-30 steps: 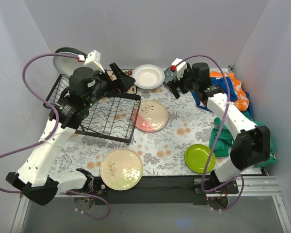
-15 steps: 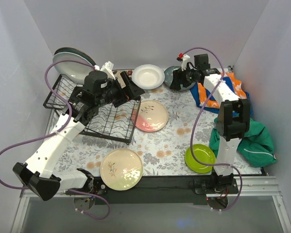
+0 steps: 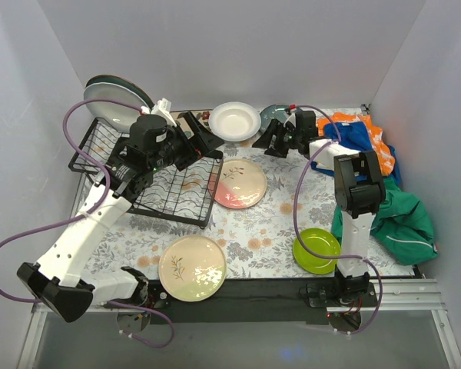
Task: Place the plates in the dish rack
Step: Grab a plate with the right arm, then pass the plate from the right arm to the left
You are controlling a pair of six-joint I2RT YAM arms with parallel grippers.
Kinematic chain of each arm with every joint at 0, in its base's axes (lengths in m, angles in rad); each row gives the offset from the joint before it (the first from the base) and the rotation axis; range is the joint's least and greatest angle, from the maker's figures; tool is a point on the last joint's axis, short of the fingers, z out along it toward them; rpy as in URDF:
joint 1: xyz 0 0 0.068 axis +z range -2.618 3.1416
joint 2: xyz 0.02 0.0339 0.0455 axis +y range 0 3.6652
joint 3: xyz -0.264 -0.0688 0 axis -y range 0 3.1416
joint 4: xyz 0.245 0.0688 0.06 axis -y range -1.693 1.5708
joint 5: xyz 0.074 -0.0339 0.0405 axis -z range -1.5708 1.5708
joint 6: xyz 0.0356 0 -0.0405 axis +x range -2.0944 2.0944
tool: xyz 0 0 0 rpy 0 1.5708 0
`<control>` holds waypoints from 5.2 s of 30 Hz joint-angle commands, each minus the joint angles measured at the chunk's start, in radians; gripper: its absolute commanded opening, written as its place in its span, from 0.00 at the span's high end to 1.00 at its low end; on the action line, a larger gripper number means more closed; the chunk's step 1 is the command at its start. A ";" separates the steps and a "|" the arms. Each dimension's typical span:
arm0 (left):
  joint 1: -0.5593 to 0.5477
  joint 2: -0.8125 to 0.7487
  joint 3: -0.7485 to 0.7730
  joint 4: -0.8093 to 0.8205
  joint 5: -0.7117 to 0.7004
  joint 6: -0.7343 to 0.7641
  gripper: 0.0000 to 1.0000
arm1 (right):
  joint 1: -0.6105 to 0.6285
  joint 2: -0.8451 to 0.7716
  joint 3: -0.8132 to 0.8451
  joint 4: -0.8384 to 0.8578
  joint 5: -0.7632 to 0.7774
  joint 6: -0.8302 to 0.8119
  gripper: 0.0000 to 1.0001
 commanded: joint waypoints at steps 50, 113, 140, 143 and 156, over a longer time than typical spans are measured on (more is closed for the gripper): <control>0.001 -0.036 0.066 0.037 -0.176 -0.026 0.16 | 0.087 0.296 0.375 0.369 0.263 0.685 0.99; 0.227 0.440 0.283 -0.109 0.344 0.372 0.15 | -0.087 -0.610 -0.558 0.769 -0.465 0.571 0.99; 0.227 0.032 -0.029 0.035 0.598 0.396 1.00 | 0.047 -0.597 -0.428 0.553 -0.596 0.204 0.84; 0.229 -0.049 -0.106 0.079 0.599 0.387 1.00 | 0.077 -0.583 -0.383 0.458 -0.599 0.116 0.67; 0.229 -0.206 -0.194 0.054 0.485 0.441 1.00 | 0.258 -0.486 0.025 -0.416 -0.443 -0.530 0.31</control>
